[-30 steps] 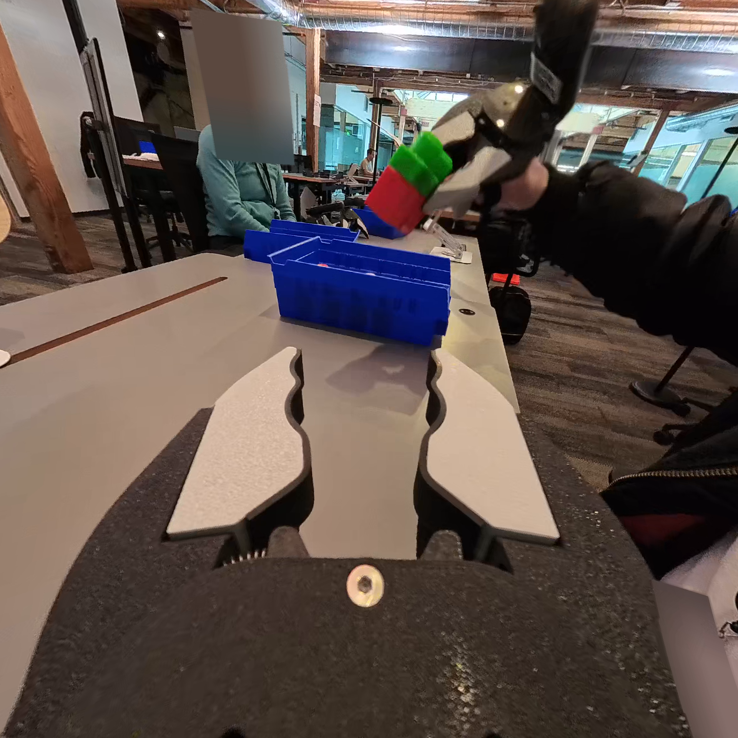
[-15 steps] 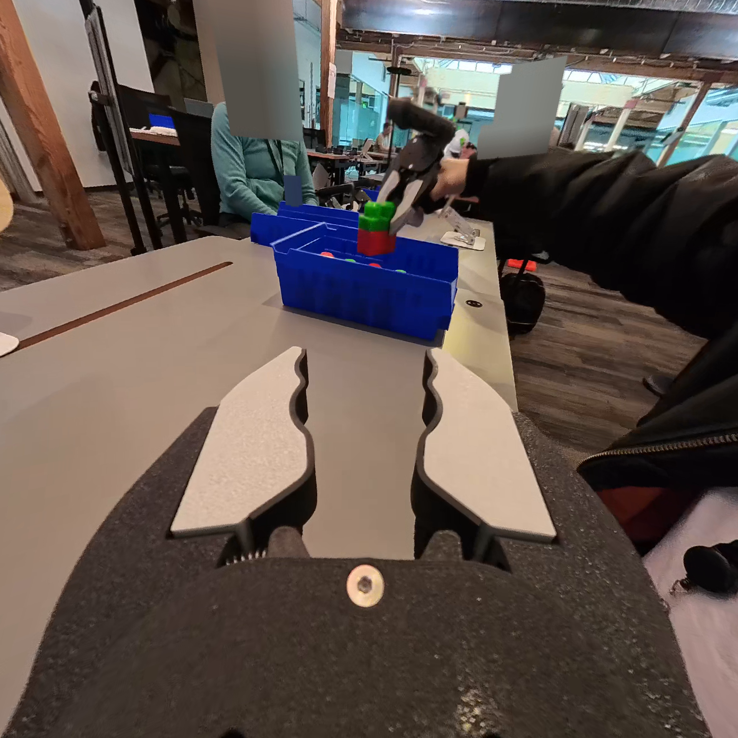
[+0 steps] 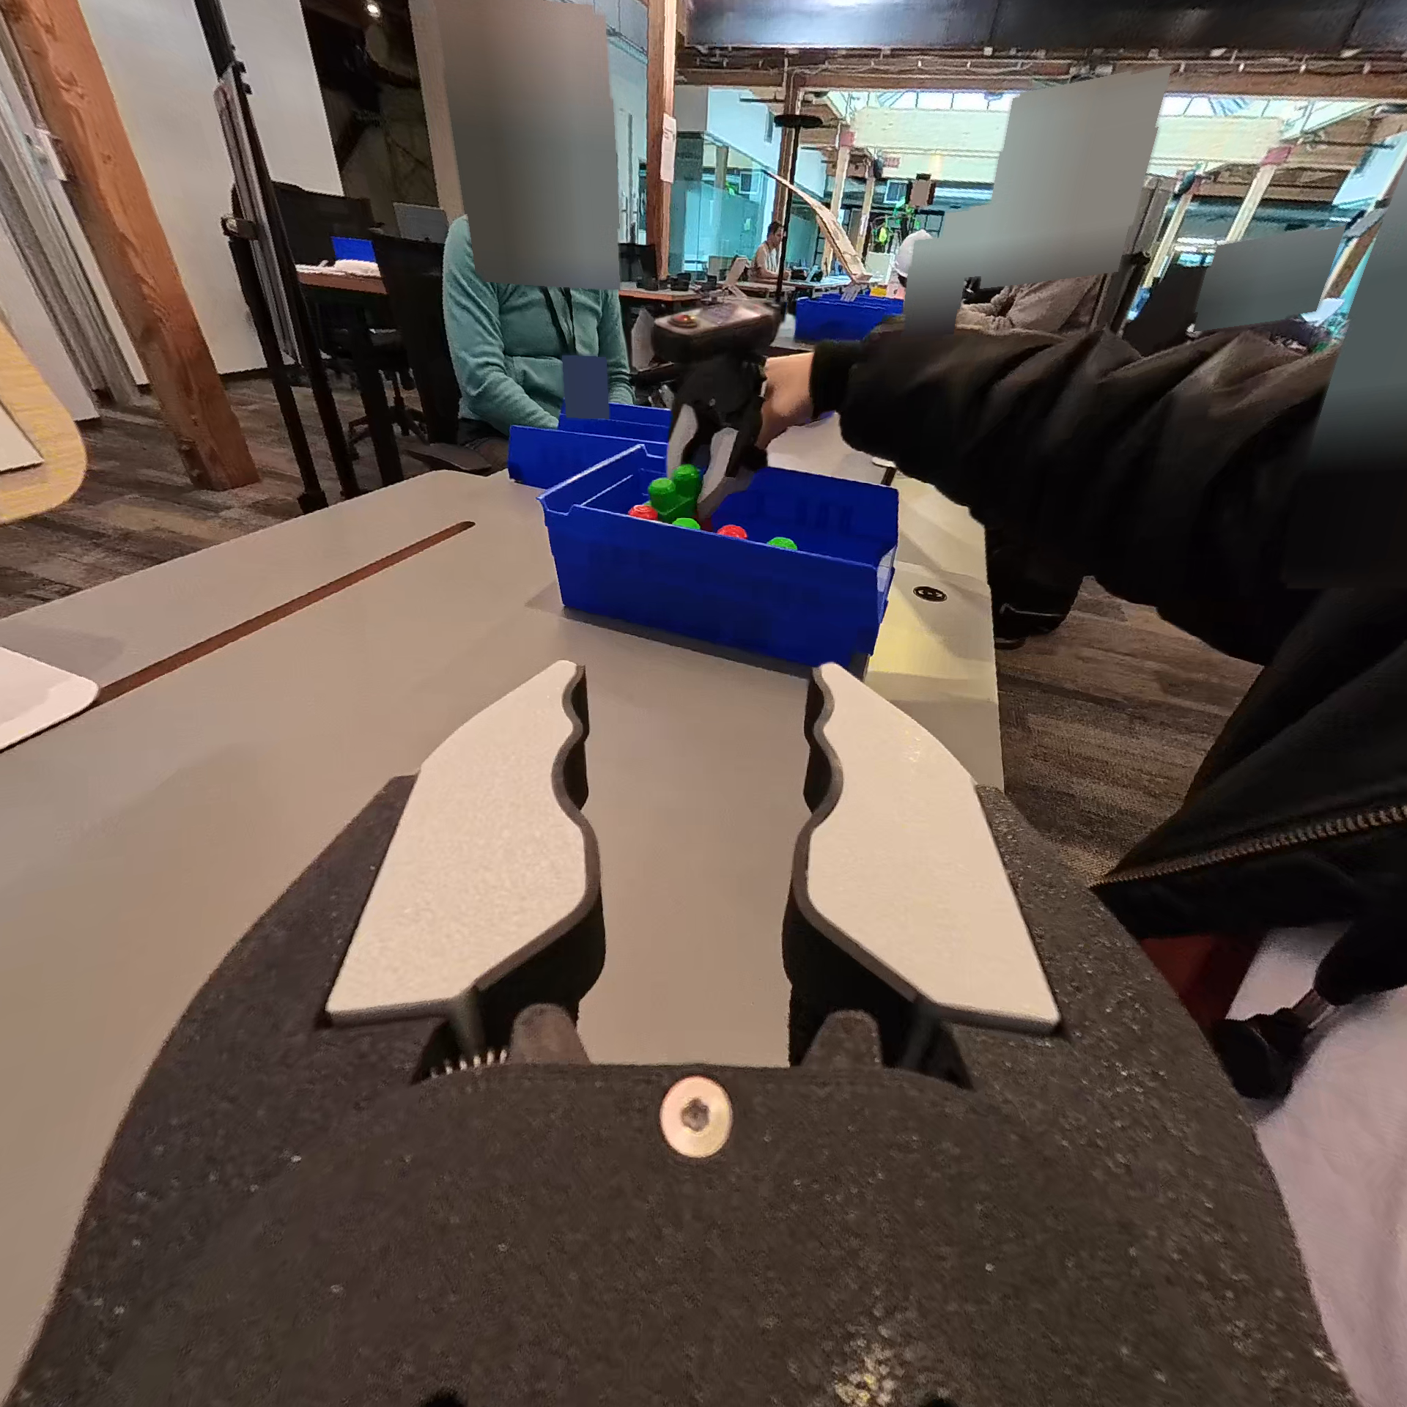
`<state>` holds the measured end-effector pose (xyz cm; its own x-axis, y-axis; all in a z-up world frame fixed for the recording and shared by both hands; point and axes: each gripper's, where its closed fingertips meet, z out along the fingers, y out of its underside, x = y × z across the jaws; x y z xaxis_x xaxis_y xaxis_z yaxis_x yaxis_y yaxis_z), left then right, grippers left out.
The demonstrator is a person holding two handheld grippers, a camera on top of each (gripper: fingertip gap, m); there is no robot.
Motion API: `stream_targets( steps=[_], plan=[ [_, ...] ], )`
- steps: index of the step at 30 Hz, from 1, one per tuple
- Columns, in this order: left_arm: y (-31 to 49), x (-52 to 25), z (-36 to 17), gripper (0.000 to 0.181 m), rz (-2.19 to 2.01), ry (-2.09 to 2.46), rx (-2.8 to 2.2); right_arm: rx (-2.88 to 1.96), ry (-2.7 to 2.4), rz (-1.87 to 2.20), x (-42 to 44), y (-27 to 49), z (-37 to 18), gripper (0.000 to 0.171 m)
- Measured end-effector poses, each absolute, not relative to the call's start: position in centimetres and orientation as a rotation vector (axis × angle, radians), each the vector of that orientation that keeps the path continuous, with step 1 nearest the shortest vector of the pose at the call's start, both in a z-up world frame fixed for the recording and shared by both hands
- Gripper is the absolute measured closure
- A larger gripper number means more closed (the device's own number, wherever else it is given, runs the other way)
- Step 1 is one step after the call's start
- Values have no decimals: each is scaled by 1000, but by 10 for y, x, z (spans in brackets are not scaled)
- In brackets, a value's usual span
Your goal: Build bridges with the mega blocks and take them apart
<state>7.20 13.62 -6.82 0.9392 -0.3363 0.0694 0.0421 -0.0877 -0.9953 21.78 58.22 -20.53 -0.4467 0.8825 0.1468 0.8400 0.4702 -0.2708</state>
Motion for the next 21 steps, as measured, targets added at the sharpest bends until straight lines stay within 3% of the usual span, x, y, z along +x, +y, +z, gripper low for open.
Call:
stream_targets(
  steps=[17, 21],
  plan=[
    [152, 91, -64, 128, -356, 302, -1610, -1494, -2519, 64, 209, 600, -221, 134],
    [148, 89, -62, 128, -356, 289, -1597, -1455, -2472, 64, 205, 604, -211, 127]
  ],
)
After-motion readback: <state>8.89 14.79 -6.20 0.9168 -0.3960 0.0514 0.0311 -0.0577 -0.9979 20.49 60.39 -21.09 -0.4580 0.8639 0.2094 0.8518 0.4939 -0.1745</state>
